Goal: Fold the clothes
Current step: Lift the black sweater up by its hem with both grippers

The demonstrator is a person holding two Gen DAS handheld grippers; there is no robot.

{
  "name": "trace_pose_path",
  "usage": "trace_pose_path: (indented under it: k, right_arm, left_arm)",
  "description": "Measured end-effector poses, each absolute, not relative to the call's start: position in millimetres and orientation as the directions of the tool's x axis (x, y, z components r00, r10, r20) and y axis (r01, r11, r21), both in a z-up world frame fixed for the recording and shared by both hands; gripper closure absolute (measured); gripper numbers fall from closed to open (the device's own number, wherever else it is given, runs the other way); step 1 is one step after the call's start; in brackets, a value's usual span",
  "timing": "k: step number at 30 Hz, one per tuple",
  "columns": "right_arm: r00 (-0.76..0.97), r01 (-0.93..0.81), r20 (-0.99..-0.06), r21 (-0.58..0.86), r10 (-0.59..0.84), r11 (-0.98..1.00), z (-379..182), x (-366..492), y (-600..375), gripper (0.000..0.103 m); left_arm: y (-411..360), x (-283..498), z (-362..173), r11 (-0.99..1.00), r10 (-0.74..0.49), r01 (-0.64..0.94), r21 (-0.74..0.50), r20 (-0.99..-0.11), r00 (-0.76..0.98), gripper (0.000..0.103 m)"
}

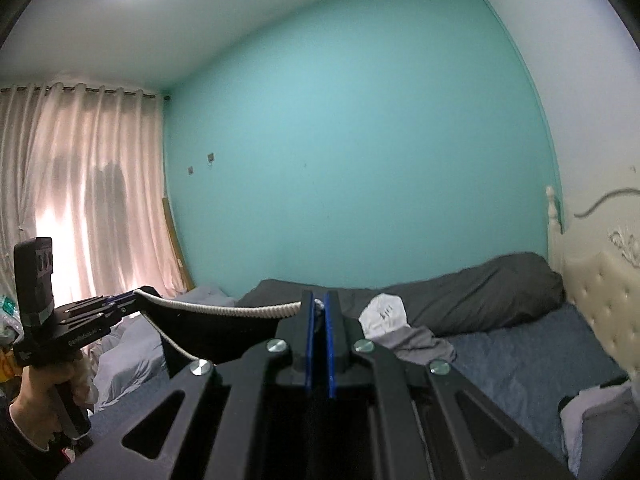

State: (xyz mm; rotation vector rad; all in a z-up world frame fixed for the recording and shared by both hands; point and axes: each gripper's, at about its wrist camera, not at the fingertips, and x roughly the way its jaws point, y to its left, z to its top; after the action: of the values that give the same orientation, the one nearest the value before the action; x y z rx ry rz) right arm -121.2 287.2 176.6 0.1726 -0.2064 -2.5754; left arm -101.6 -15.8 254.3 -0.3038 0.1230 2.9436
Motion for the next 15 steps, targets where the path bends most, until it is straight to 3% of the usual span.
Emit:
trace_pose_path:
  k: [8, 15]
  right_arm:
    - [-0.822, 0.548, -0.075, 0.160, -0.564, -0.821, 188.5, -90.9, 277.2, 0.099]
    - [-0.812, 0.526, -0.169, 0.199, -0.558, -0.827, 135.4, -95.5, 267.3, 0.099]
  left_arm:
    - [-25.1, -71.0, 247.9, -0.981, 0.164, -0.183, 0.064, -0.228, -0.960, 0.099]
    - [-25.0, -68.7, 193.5, -0.982, 0.161, -0.185, 0.048, -0.313, -0.936, 0.099]
